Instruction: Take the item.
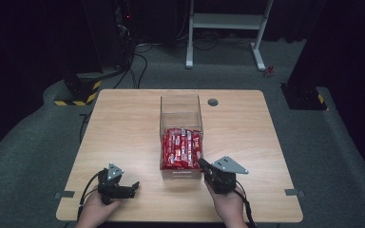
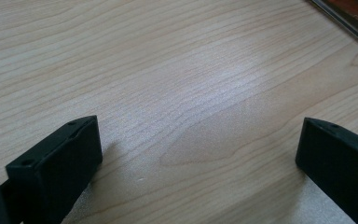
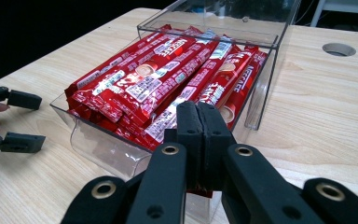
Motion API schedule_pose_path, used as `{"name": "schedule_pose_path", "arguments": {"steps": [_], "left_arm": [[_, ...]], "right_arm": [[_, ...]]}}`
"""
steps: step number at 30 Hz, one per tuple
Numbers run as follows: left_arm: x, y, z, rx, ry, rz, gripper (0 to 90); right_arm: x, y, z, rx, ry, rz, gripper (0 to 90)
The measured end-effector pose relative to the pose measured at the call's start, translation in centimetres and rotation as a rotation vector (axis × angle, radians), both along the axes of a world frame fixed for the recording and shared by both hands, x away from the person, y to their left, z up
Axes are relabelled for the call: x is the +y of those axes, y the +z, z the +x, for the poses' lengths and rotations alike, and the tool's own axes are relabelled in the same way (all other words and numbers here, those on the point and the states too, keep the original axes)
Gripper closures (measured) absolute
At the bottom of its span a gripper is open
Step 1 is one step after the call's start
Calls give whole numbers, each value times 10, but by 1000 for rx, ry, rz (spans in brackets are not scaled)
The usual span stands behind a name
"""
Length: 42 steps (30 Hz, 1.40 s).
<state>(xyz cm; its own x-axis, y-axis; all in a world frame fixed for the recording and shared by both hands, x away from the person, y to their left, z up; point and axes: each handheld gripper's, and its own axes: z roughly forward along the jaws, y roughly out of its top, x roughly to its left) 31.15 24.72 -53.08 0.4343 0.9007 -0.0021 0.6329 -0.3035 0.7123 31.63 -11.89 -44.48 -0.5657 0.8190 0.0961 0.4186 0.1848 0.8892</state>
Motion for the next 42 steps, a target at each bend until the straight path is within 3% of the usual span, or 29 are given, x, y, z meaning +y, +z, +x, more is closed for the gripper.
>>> {"name": "schedule_pose_path", "arguments": {"steps": [21,42], "left_arm": [[0,0,0,0,0,0,6],[0,0,0,0,0,0,6]], "right_arm": [[-5,6,-5,-23,-7,18,889],[-24,14,-1,-55,-51,45,888]]}}
